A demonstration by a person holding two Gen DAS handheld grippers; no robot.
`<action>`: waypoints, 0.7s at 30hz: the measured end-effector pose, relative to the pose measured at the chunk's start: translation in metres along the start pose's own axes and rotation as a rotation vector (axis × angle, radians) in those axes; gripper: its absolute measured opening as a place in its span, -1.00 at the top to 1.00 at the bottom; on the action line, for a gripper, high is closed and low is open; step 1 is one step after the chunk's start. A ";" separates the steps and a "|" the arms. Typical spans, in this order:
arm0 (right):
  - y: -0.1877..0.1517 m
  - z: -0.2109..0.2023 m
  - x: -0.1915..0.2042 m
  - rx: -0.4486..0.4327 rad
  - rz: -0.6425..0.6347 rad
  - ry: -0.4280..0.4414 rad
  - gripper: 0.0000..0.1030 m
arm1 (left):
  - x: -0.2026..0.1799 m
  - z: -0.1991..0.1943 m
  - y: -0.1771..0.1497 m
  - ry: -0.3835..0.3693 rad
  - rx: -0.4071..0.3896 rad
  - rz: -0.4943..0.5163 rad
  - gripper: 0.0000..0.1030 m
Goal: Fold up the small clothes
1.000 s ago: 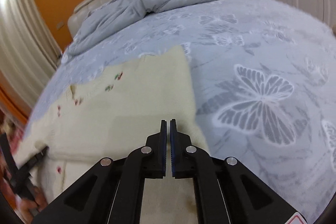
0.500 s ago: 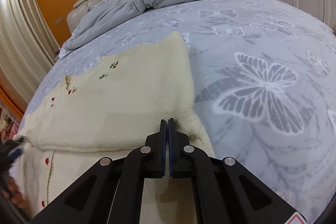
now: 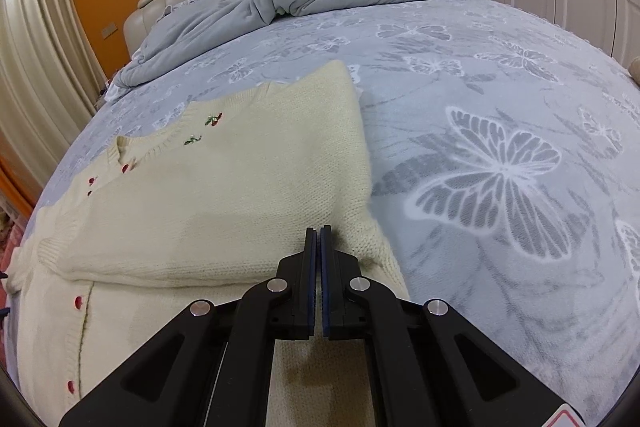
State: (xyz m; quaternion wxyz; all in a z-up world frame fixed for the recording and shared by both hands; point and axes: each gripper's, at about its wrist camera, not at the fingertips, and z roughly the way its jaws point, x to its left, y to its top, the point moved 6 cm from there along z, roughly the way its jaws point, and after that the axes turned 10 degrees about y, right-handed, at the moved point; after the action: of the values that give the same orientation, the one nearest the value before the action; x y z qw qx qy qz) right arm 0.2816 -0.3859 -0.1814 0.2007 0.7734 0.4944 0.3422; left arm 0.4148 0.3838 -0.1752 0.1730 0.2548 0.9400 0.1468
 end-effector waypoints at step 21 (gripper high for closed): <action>0.000 0.001 -0.006 -0.011 0.071 0.078 1.00 | -0.258 -0.147 -0.341 -0.412 0.082 0.892 0.16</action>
State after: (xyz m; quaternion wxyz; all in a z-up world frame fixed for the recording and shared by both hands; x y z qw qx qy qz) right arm 0.2810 -0.3909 -0.1841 0.1733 0.7754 0.4722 0.3818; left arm 0.4193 -0.0626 -0.1033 0.2653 0.6626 0.6908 0.1161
